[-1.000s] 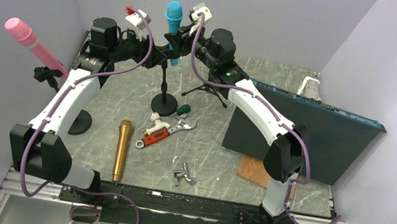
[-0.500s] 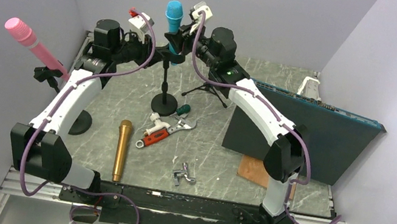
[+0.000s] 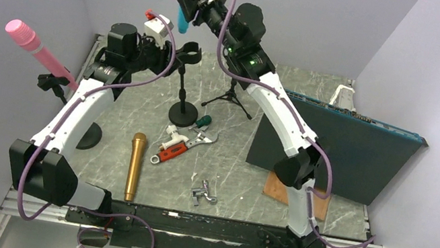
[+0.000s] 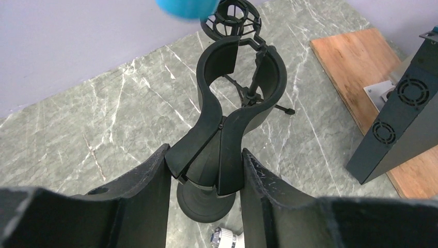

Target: Remove the microphone from the stand

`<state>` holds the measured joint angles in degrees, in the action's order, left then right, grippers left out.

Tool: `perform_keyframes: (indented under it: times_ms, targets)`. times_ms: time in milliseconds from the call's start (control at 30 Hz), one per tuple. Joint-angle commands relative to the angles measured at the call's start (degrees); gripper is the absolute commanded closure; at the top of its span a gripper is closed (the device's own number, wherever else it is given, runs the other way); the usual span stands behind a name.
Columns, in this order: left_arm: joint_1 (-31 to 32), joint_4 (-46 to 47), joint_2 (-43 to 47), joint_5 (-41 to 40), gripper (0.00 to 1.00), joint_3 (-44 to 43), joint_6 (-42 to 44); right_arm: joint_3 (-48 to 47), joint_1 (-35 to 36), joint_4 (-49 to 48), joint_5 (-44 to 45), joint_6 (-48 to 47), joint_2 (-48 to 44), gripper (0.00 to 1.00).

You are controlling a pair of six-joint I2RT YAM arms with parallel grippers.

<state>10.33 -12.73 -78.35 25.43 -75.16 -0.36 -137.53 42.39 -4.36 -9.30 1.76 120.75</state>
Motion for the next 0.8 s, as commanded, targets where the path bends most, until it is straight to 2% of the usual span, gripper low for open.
perform_keyframes:
  times_ms: [0, 67, 133, 200, 300, 500, 667, 767]
  targets:
    - [0.24, -2.93, 1.85, -3.36, 1.00, 0.78, 3.07, -1.87, 0.58, -2.52, 5.75, 0.08, -6.49, 1.00]
    - [0.47, -2.91, 2.04, -3.87, 0.97, 0.85, 2.35, 4.67, 0.45, -4.75, 8.15, 0.09, -11.50, 1.00]
    - [0.56, -3.05, 2.32, -4.76, 0.61, 0.88, 1.07, 8.76, -0.03, -4.83, 9.16, -0.15, -15.51, 1.00]
    - [0.57, -3.73, 2.61, -6.32, 0.19, 0.70, -0.83, 12.76, -0.73, -4.08, 10.63, 0.33, -19.07, 1.00]
    - [0.58, -4.50, 2.75, -5.32, 0.11, -0.08, -2.03, 21.62, -1.91, -3.91, 11.24, 2.07, -25.50, 1.00]
    - [0.57, -3.41, 4.20, -4.95, 0.04, -1.37, -7.33, 35.19, -2.84, -1.16, 11.87, 6.07, -37.05, 1.00]
    - [-0.89, -10.09, 2.76, -11.35, 0.02, -7.89, -16.88, 43.13, -2.82, 1.94, 11.74, 7.03, -44.68, 1.00]
    - [-3.51, -10.36, 2.20, -5.44, 0.03, -10.30, -23.75, 47.37, -2.89, 3.40, 12.35, 7.43, -48.79, 1.00]
